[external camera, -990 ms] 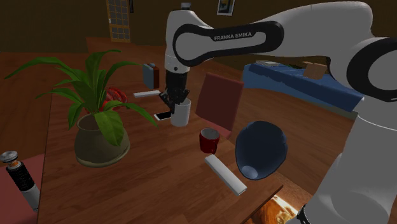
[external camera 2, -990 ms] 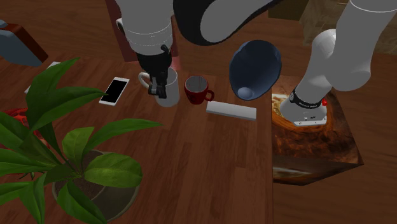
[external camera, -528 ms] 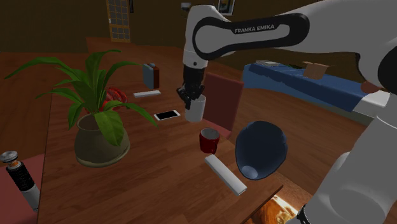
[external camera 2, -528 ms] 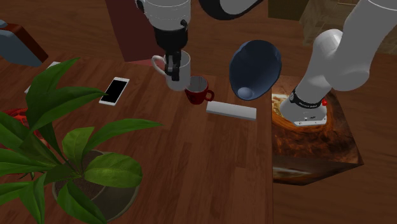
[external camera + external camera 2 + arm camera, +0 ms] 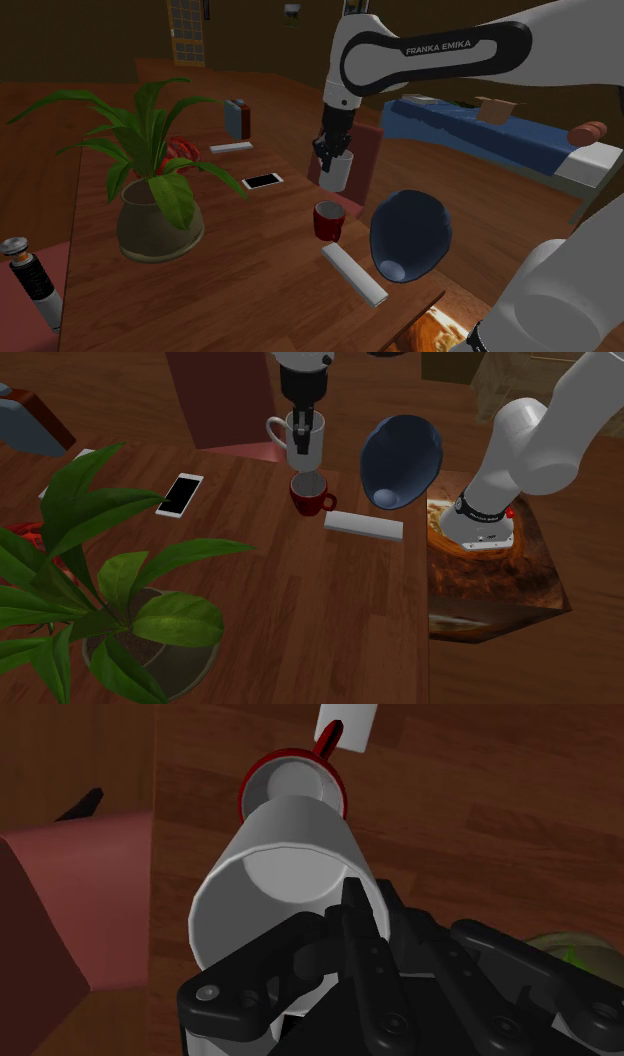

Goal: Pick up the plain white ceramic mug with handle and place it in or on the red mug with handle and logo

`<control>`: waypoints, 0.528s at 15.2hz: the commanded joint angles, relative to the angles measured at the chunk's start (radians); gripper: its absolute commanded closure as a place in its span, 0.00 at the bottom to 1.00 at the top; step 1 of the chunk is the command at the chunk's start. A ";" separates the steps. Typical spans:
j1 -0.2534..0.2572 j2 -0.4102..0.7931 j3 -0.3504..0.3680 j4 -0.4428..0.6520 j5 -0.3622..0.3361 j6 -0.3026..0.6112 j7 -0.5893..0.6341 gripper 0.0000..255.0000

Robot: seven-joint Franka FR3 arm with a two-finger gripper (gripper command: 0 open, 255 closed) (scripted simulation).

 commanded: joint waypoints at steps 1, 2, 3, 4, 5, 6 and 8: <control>0.000 0.000 -0.001 -0.023 0.000 0.023 -0.002 1.00; 0.000 0.002 0.000 -0.035 0.000 0.037 -0.002 1.00; 0.000 0.003 0.000 -0.047 0.000 0.050 -0.002 1.00; 0.000 0.005 0.001 -0.059 0.000 0.064 -0.002 1.00; 0.000 0.007 0.001 -0.070 0.000 0.077 -0.001 1.00; 0.000 0.009 0.002 -0.081 0.000 0.090 -0.001 1.00; 0.001 0.014 0.002 -0.103 -0.001 0.117 0.000 1.00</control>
